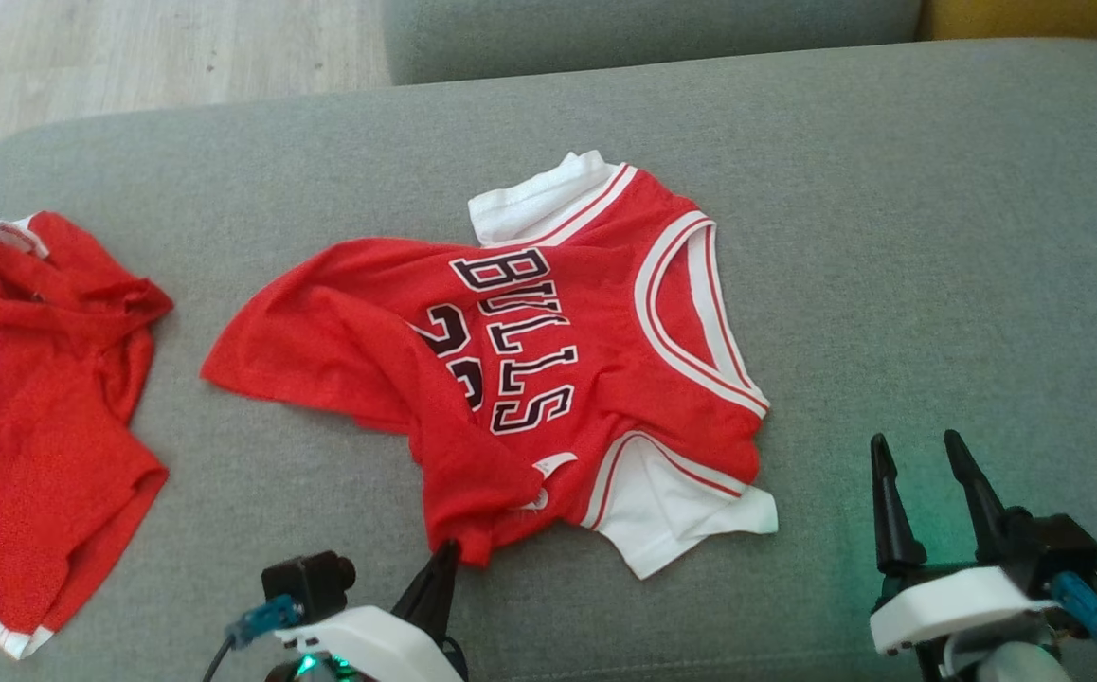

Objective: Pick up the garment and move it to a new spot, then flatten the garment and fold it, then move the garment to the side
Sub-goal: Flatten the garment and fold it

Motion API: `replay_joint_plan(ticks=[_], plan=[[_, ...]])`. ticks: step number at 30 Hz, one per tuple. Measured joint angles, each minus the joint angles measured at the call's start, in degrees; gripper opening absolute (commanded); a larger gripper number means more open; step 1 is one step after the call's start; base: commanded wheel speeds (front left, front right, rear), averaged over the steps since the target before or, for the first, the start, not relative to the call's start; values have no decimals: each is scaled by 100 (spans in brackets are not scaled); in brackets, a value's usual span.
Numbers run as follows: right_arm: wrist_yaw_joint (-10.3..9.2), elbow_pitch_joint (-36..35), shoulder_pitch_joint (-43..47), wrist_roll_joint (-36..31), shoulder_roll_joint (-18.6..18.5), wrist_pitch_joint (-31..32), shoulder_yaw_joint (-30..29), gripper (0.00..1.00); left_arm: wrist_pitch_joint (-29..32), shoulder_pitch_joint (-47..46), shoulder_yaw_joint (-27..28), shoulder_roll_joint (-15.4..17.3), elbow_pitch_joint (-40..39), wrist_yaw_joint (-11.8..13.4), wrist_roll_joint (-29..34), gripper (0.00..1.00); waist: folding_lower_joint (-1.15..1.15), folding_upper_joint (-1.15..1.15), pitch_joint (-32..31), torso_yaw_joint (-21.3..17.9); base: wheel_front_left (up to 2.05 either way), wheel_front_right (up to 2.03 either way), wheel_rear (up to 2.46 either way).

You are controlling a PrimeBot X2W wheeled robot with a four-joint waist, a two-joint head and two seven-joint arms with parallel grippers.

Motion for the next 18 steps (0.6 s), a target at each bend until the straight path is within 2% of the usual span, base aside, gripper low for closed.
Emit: replay_joint_plan(ticks=[18], plan=[[0, 20, 1, 1, 0, 0, 8, 100, 0, -102, -101, -1, 34, -102, -2, 0, 0, 0, -44, 88, 0, 0, 0]])
